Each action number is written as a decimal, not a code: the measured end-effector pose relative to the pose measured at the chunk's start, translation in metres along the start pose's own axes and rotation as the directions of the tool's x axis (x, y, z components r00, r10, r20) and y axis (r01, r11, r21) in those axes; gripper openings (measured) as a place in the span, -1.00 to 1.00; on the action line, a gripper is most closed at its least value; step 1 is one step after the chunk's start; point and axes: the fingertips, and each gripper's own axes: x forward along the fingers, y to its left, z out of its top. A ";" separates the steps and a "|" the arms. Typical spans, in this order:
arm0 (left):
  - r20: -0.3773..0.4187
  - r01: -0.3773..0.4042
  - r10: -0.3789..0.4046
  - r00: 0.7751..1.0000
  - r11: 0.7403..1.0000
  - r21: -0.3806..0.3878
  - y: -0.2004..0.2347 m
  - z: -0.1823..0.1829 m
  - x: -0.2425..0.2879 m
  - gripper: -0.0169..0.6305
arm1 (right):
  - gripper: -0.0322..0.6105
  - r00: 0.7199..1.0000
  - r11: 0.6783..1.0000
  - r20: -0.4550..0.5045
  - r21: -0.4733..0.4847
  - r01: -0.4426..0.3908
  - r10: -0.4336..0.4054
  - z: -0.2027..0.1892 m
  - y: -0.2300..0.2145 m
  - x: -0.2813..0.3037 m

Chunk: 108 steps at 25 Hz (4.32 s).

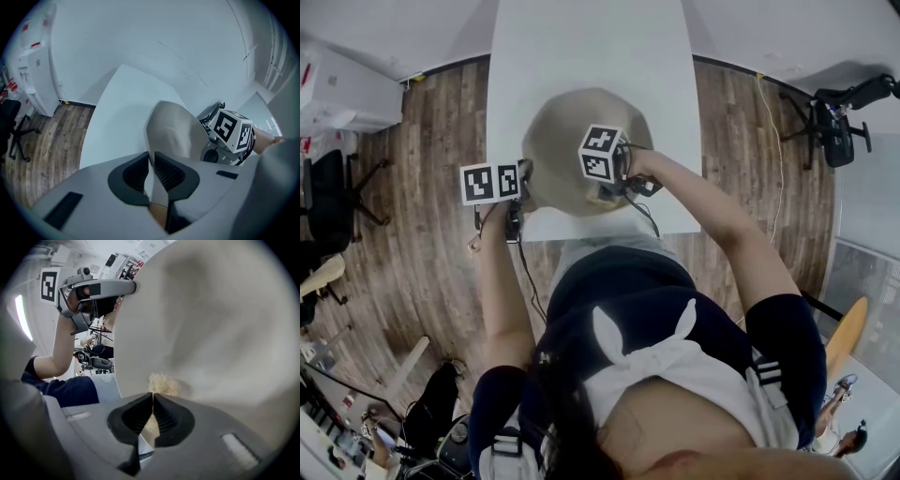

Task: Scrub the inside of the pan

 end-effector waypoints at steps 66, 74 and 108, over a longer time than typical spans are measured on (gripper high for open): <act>-0.065 0.023 -0.022 0.998 1.000 0.016 -0.005 0.008 0.006 -0.81 | -0.88 0.510 0.678 0.764 -0.132 0.723 -0.394 0.169 -0.031 -0.063; -0.068 0.010 -0.008 0.998 1.000 0.029 -0.005 0.009 0.006 -0.81 | -0.89 0.486 0.684 0.763 -0.079 0.725 -0.427 0.170 -0.046 -0.074; -0.061 0.007 -0.005 0.998 1.000 0.028 -0.003 0.006 0.002 -0.81 | -0.89 0.332 0.626 0.602 0.380 0.681 -0.726 0.114 -0.129 -0.124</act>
